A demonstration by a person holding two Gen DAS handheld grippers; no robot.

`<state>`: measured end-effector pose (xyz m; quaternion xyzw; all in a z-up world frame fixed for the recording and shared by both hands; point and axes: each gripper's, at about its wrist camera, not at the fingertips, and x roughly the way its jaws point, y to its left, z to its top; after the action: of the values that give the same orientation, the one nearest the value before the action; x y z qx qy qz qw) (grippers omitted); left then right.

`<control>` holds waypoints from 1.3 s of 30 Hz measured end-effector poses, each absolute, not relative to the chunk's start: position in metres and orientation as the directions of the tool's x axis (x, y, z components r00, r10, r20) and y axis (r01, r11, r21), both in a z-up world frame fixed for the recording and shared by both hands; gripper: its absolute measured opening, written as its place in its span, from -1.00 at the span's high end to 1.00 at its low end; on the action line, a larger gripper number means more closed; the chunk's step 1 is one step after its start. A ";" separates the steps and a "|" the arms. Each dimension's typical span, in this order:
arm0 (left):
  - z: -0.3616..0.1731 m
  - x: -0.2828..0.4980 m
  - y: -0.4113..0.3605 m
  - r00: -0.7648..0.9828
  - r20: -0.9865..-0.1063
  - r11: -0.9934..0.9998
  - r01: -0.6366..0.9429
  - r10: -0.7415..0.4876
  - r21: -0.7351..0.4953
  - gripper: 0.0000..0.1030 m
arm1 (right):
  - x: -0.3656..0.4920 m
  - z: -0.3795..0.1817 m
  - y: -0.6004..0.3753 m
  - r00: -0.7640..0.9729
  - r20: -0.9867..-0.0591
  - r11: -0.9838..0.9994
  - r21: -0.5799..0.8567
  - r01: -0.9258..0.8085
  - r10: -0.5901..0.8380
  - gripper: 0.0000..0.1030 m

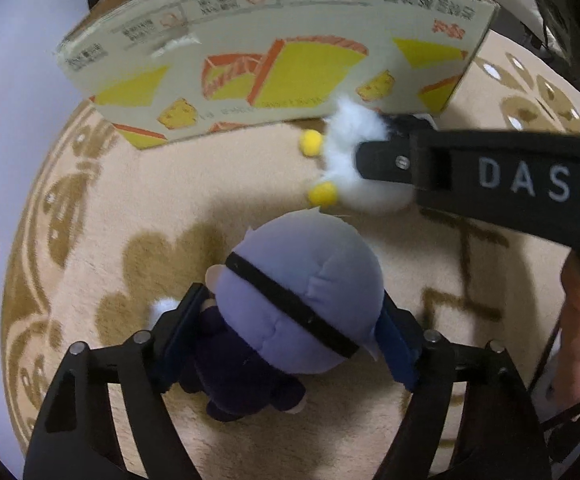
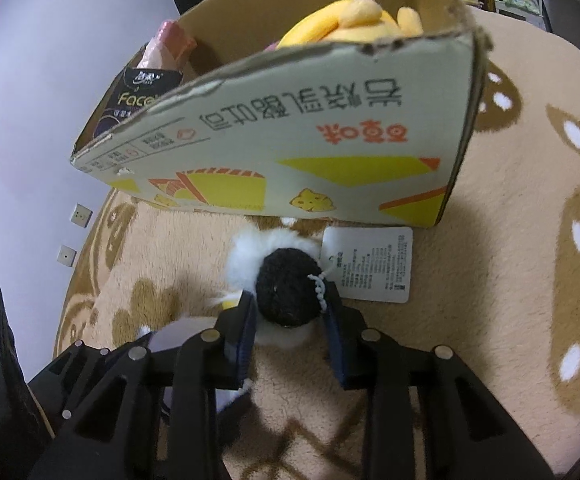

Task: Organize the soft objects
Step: 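Grasp the lavender doll with the left tool while the right tool grasps the fluffy keychain plush, then carry the lavender doll with the left tool while the right tool carries the keychain plush over the box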

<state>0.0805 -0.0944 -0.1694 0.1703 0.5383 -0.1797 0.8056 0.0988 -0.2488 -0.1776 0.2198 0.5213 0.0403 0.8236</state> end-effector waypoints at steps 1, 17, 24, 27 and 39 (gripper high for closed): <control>-0.168 0.082 -0.093 0.359 -0.928 0.882 0.464 -0.103 0.081 -0.48 | 0.098 -0.178 -0.250 0.455 -0.841 0.899 0.405 0.168 0.294 0.37; -0.146 0.077 -0.077 0.441 -0.894 0.920 0.376 -0.078 0.105 -0.48 | 0.077 -0.158 -0.261 0.494 -0.823 0.895 0.411 0.175 0.281 0.38; -0.130 0.070 -0.069 0.490 -0.869 0.929 0.348 -0.070 0.121 -0.48 | 0.066 -0.144 -0.261 0.511 -0.823 0.906 0.384 0.179 0.248 0.38; -0.121 0.064 -0.067 0.512 -0.857 0.932 0.337 -0.063 0.133 -0.48 | 0.061 -0.137 -0.263 0.524 -0.821 0.912 0.368 0.181 0.227 0.38; -0.079 0.045 -0.054 0.625 -0.775 0.940 0.311 -0.092 0.139 -0.48 | 0.035 -0.107 -0.262 0.582 -0.797 0.934 0.313 0.173 0.159 0.38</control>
<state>0.0451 -0.0542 -0.0795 0.1309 0.4181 -0.1132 0.8917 0.0348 -0.2622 -0.1069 0.1817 0.4570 -0.0039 0.8707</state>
